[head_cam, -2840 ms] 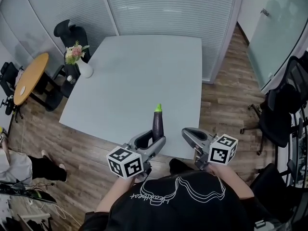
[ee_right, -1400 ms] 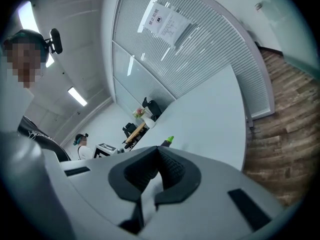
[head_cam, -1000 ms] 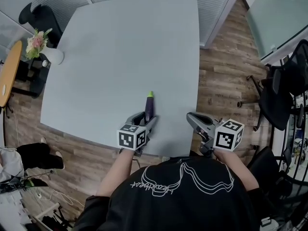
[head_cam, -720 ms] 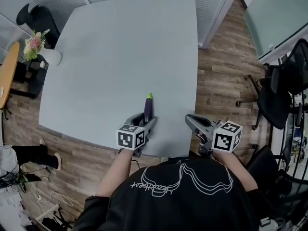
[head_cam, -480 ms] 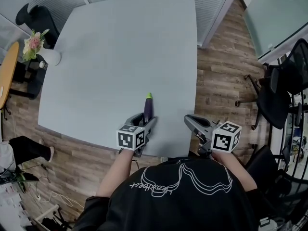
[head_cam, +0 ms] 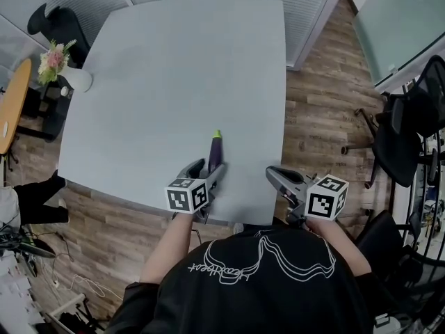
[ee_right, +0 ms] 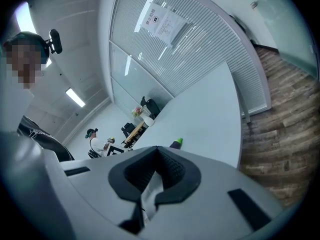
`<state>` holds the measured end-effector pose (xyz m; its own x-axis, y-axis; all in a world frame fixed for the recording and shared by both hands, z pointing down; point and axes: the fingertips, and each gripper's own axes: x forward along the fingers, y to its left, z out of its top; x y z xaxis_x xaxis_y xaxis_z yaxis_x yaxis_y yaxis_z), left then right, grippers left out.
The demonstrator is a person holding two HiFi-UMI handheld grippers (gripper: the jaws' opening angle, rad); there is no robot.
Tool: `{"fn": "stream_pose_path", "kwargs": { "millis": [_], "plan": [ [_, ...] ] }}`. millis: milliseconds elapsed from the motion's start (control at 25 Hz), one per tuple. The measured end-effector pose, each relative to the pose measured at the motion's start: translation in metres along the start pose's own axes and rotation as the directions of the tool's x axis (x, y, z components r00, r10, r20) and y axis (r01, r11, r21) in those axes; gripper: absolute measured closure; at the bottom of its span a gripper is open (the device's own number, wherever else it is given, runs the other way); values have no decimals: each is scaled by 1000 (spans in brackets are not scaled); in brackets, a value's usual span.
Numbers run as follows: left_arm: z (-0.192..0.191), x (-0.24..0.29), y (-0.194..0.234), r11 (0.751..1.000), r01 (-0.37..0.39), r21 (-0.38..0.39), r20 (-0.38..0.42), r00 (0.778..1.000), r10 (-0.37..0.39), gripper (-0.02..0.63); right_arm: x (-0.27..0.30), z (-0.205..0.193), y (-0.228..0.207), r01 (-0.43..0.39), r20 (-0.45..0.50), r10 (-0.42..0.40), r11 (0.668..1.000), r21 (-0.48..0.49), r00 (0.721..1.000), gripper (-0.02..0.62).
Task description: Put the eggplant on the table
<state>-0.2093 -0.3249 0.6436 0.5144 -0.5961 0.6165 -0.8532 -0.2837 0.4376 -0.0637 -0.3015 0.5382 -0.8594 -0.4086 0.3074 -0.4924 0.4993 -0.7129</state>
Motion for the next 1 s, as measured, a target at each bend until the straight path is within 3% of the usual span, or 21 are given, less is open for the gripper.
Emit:
{"fn": "stream_pose_path", "kwargs": {
  "millis": [480, 680, 880, 1000],
  "plan": [
    [24, -54, -26, 1000, -21, 0, 149, 989, 21, 333, -13, -8, 45, -110, 9, 113, 981, -162, 994, 588],
    [38, -89, -64, 997, 53, 47, 206, 977, -62, 341, -25, -7, 74, -169, 16, 179, 948, -271, 984, 586],
    [53, -139, -118, 975, 141, 173, 267, 946, -184, 482, -41, -2, 112, -226, 8, 251, 883, -412, 968, 586],
    [58, -164, -145, 957, 175, 233, 296, 924, -241, 517, -43, -1, 129, -254, 10, 289, 858, -446, 957, 588]
  ]
}}
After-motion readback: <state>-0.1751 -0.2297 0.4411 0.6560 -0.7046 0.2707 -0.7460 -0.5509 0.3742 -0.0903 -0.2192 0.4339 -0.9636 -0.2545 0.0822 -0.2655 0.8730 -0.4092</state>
